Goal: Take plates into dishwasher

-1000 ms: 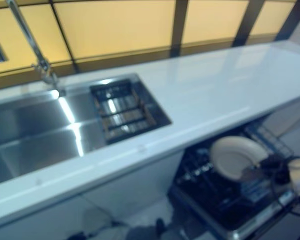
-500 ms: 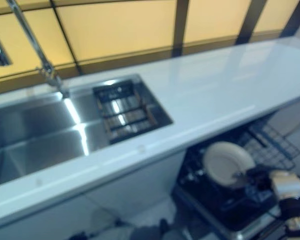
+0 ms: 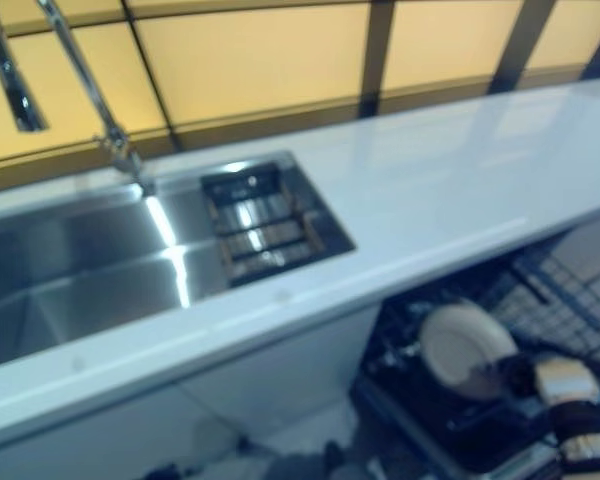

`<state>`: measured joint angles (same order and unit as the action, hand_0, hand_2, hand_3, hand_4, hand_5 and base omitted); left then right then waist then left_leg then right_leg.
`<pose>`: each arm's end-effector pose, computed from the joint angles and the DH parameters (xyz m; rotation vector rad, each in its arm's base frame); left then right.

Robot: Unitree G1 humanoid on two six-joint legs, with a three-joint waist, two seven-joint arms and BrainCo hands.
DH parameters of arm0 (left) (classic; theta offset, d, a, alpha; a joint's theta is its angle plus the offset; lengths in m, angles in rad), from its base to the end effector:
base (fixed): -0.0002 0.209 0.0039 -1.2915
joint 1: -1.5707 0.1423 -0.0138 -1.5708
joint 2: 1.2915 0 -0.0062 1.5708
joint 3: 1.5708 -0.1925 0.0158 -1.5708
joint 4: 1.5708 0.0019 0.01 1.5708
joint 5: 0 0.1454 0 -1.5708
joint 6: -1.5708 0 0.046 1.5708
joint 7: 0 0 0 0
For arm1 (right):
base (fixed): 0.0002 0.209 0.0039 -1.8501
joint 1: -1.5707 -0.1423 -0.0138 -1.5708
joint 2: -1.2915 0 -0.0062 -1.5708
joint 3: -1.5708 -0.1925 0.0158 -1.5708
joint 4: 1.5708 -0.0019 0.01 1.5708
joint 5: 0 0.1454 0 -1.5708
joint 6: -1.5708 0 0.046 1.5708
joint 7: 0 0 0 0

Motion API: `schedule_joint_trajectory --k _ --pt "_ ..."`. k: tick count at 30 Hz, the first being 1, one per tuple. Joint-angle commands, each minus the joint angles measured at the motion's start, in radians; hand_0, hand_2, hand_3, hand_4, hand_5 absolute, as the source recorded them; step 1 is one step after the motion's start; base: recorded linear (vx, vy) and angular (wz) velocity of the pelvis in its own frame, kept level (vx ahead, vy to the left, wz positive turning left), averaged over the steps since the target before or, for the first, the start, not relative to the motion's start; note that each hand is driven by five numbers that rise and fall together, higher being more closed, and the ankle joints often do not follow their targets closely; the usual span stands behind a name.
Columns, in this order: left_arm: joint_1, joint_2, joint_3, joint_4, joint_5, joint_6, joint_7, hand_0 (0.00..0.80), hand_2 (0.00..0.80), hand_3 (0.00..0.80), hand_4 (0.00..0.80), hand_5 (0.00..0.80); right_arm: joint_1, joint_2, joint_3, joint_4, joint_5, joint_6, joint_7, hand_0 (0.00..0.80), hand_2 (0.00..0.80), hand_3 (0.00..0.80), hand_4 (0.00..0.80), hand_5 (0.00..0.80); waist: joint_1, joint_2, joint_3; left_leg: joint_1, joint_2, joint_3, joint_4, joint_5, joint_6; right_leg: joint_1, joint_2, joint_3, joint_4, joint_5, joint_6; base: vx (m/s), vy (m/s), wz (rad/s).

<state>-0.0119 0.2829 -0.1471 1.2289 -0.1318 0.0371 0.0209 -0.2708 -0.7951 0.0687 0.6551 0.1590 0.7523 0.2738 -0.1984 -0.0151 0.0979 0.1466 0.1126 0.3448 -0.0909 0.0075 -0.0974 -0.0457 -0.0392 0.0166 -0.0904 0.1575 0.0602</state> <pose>0.0770 0.2433 -0.1266 0.2346 1.2522 0.1481 0.2136 -0.3620 0.0415 -0.3452 1.1203 -0.2414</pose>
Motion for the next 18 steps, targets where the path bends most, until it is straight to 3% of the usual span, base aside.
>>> schedule_joint_trajectory --k 1,12,18 --pt "-0.059 0.037 -0.032 -0.003 -0.003 0.007 0.004 0.0 0.0 0.0 0.0 0.0 -0.118 0.058 0.069 0.092 -0.025 -0.013 0.005 0.8 0.8 0.8 0.8 0.8 0.045 -0.046 0.023 0.022 -0.034 -0.067 0.004 -0.036 0.038 0.029 -0.009 -0.015 0.003 -0.046 0.054 0.0 0.0 0.0" --pt "-0.069 0.031 -0.058 -0.002 0.0 0.013 0.001 0.0 0.0 0.0 0.0 0.0 -0.161 0.11 0.087 0.201 0.015 -0.024 -0.021 0.8 0.8 0.8 0.8 0.8 0.071 -0.031 0.024 0.016 -0.039 -0.095 0.004 -0.036 0.039 0.034 -0.015 -0.023 0.003 -0.049 0.052 0.001 0.003 0.03" --pt "-0.073 0.031 -0.069 -0.004 -0.003 0.013 -0.007 0.0 0.0 0.0 0.0 0.0 -0.18 0.134 0.096 0.243 0.025 -0.074 -0.019 0.8 0.8 0.8 0.8 0.8 0.084 -0.024 0.025 0.013 -0.041 -0.108 0.004 -0.035 0.04 0.034 -0.017 -0.027 0.003 -0.051 0.052 -0.003 0.005 0.04"
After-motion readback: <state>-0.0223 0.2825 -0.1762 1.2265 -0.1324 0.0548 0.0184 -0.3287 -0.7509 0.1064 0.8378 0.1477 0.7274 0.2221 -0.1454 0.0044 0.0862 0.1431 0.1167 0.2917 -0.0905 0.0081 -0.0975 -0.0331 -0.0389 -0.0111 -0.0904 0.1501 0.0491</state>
